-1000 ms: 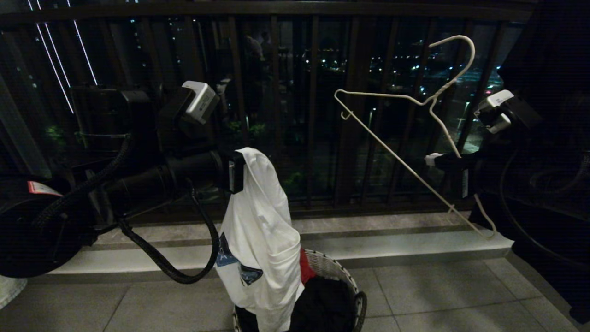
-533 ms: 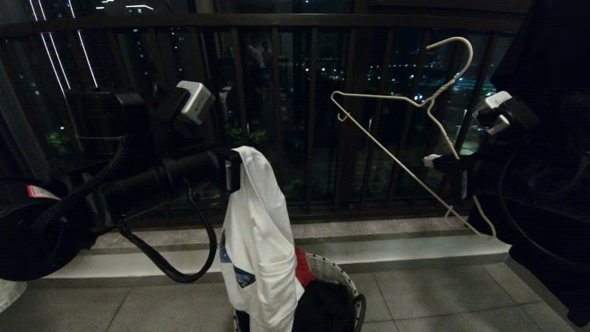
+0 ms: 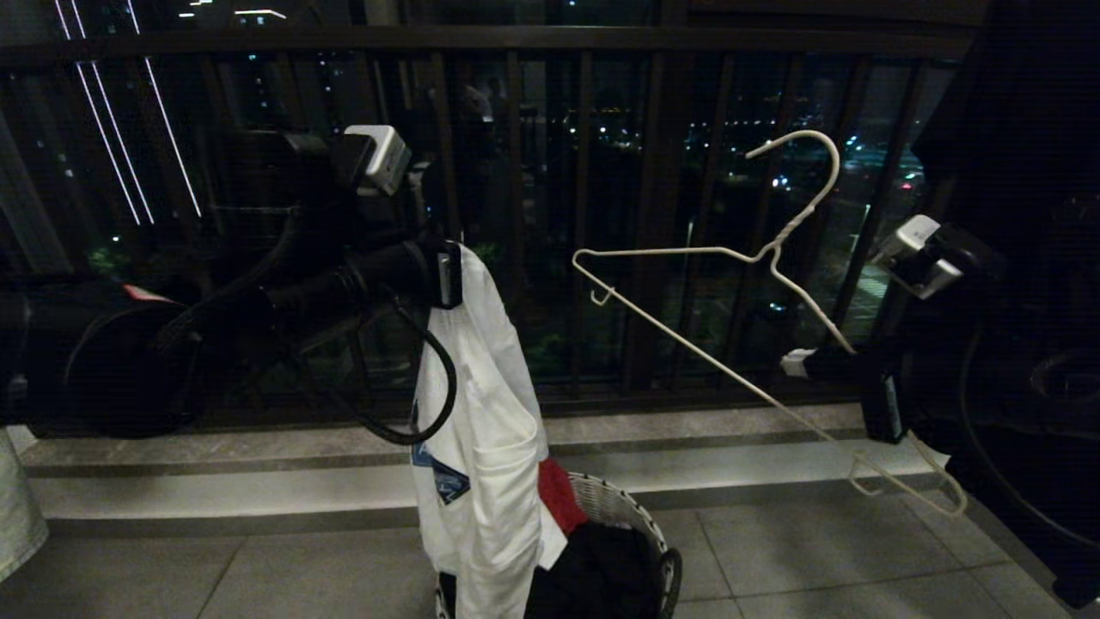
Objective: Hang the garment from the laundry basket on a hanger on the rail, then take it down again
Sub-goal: Hang the clothes on the clothes rack
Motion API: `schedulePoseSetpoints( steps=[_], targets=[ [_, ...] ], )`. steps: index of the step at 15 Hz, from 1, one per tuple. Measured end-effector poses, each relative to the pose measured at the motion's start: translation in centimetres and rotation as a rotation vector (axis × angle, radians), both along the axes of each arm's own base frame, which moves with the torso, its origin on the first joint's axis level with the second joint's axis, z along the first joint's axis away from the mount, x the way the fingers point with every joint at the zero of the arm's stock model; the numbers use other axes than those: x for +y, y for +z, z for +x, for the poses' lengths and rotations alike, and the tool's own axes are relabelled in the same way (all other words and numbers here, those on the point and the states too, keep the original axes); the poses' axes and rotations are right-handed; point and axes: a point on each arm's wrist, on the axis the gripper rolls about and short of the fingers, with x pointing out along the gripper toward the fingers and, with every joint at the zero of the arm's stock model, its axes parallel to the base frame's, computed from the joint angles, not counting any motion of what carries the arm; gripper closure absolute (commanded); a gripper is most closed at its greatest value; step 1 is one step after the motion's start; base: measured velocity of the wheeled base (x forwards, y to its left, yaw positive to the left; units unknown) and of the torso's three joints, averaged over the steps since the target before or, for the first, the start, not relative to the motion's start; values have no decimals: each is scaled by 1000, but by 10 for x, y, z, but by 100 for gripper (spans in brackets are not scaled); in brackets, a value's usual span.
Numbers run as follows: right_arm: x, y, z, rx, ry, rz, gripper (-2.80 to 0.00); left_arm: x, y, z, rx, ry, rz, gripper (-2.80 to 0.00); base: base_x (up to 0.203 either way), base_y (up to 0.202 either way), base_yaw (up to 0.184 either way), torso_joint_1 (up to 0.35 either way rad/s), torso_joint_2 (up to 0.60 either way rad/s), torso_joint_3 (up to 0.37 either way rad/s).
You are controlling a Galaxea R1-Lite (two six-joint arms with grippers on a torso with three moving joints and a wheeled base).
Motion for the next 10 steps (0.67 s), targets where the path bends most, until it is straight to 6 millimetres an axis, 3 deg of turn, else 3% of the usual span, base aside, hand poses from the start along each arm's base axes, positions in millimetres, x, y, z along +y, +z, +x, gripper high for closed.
schedulePoseSetpoints(
  steps=[6, 10],
  targets=[
    [-1, 3, -16, 29, 84, -10, 0, -21, 6, 48, 103, 183, 17, 0, 0, 0, 0, 0, 0, 0],
    [8, 3, -24, 40, 146, -14, 0, -35, 0, 69, 226, 257, -27, 0, 0, 0, 0, 0, 0, 0]
  ],
)
